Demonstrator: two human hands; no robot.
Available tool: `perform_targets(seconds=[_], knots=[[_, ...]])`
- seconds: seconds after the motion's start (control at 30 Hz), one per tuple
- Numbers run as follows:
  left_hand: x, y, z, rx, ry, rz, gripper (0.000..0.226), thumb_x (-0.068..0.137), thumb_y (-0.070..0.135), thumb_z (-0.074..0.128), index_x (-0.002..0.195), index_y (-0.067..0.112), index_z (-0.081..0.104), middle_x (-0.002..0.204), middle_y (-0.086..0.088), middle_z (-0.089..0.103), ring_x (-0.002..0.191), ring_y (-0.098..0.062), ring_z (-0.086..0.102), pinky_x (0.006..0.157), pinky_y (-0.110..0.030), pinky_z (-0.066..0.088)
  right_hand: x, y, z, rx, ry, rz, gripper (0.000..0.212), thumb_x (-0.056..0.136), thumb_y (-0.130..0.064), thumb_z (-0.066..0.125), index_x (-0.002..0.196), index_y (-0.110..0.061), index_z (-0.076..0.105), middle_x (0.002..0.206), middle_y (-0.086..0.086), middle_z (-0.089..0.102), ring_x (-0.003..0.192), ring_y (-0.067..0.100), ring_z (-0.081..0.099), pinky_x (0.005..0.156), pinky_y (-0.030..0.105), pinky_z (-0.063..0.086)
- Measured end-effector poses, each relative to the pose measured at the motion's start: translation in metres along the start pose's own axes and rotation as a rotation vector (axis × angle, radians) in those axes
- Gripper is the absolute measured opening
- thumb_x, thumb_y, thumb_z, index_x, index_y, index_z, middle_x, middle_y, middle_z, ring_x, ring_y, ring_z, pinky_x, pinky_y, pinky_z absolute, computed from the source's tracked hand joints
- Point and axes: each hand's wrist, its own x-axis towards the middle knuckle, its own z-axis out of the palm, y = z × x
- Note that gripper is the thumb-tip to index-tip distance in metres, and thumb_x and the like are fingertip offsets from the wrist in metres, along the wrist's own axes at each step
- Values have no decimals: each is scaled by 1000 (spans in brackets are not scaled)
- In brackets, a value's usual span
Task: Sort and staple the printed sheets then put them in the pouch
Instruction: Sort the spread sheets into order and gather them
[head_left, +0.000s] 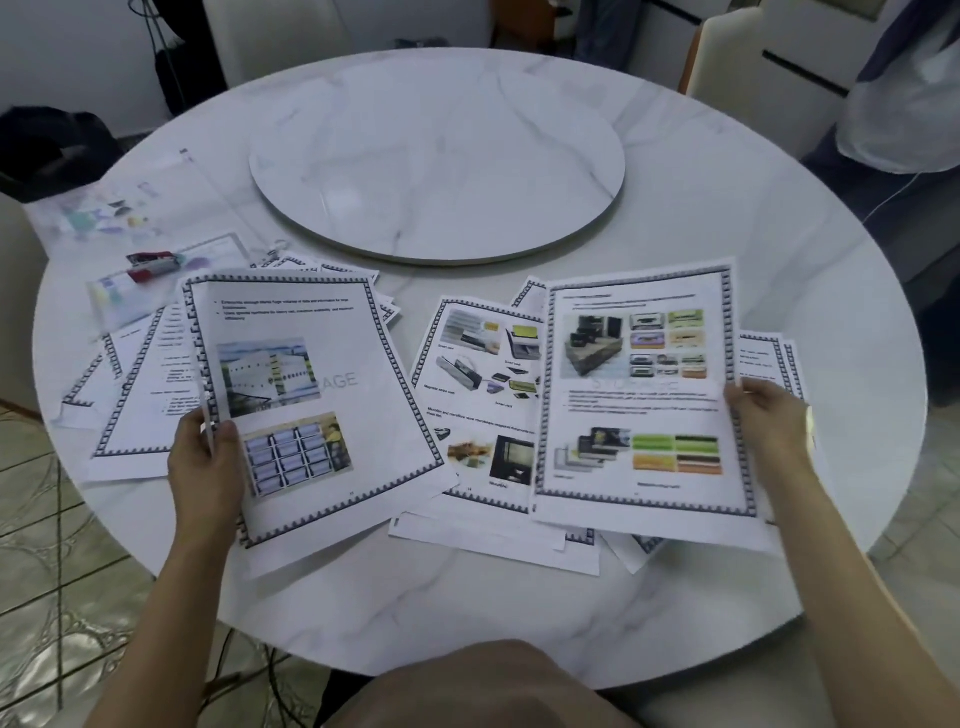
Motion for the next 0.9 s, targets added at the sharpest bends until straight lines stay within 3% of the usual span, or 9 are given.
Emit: perform_targets(seconds=[0.03,0.1,0.2,0.3,0.43,0.6,0.77,0.9], knots=[[1,0,1,-2,0,-2,24,97,13,40,111,-5,47,77,-9,40,69,-19,35,62,-27,28,8,3,-11,-18,30,14,30,90,-11,56,115,5,59,107,17,63,68,3,64,68,8,49],[2,-1,2,2,5,-1,23,97,13,40,108,-6,47,72,-7,39,62,-19,32,58,-27,27,21,11,-31,-89,101,33,34,89,-15,57,118,3,58,115,22,63,95,24,65,90,27,48],[5,-4,0,4,14,-1,23,97,14,40,109,-3,48,79,-10,43,63,-20,35,61,-28,32,33,25,-50,-198,149,55,35,89,-13,57,118,6,57,117,29,60,109,38,58,99,38,41],[8,-4,-2,-7,31,-4,24,97,15,39,113,-1,48,89,-12,47,82,-20,41,73,-32,33,37,38,-61,-277,153,89,34,90,-13,55,117,8,57,117,31,60,110,40,56,99,39,39],[9,1,-5,-10,74,-5,29,97,12,36,120,-2,48,113,-27,55,93,-18,43,80,-30,33,34,45,-63,-334,142,116,41,85,-23,56,116,3,59,115,29,62,112,40,55,101,41,37],[10,2,-7,-12,82,-9,31,98,12,36,124,0,47,124,-25,53,100,-20,47,85,-30,35,30,50,-55,-374,199,69,59,68,-29,38,113,1,61,115,29,60,108,41,56,102,41,37],[11,-1,-6,-12,75,-23,30,98,15,37,124,3,46,123,-25,54,101,-23,49,88,-37,39,26,40,-30,-472,196,-111,31,86,-11,50,114,0,59,118,29,52,105,44,52,101,50,35],[9,-5,-8,-11,74,-25,30,98,16,37,123,3,46,118,-21,55,101,-26,51,86,-37,40,8,21,9,-428,20,-296,24,87,-6,56,110,-3,62,116,23,54,103,37,55,99,52,38]])
